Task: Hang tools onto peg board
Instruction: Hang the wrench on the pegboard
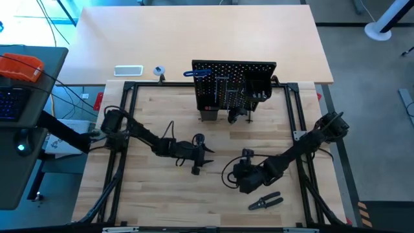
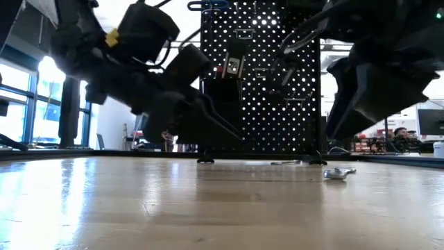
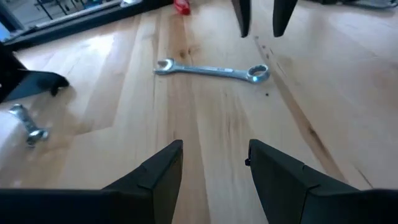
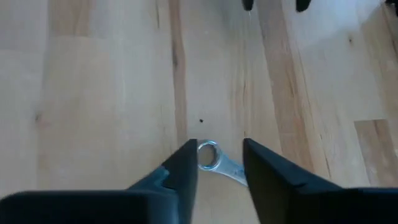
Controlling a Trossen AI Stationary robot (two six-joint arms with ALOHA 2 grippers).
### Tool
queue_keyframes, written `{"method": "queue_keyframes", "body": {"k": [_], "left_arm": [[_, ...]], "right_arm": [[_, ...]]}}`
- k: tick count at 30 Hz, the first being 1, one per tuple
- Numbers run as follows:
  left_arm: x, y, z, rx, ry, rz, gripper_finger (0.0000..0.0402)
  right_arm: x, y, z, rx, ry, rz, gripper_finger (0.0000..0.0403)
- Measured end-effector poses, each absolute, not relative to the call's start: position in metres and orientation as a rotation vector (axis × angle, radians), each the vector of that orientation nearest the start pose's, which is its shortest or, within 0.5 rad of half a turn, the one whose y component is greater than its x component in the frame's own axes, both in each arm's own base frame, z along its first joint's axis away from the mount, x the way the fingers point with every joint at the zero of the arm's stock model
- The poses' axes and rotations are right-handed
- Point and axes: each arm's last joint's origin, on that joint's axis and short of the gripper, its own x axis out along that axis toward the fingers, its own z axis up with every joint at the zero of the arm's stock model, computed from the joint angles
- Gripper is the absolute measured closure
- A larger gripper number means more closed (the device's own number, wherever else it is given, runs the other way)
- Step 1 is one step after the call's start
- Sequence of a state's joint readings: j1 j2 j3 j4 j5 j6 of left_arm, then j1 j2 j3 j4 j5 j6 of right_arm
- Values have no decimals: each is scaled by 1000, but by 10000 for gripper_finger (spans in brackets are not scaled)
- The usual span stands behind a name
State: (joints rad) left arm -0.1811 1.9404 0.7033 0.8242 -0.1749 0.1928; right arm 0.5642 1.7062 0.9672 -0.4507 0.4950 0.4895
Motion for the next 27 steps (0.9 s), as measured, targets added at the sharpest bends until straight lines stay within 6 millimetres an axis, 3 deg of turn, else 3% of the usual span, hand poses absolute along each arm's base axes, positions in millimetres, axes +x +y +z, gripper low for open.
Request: {"method": "queue_keyframes", "body": {"k": [6, 16, 22, 27], "left_arm": [[351, -57, 91, 246, 406, -110, 224], [356, -59, 93, 242, 399, -126, 224], [358, -61, 94, 221, 391, -180, 224], [364, -64, 100, 214, 371, -214, 224]], "right_arm": [[270, 156, 147, -233, 1074, -124, 223], [277, 132, 146, -303, 1192, -18, 220], [270, 114, 143, -323, 1322, -85, 220], [266, 112, 143, -354, 1372, -88, 222]]}}
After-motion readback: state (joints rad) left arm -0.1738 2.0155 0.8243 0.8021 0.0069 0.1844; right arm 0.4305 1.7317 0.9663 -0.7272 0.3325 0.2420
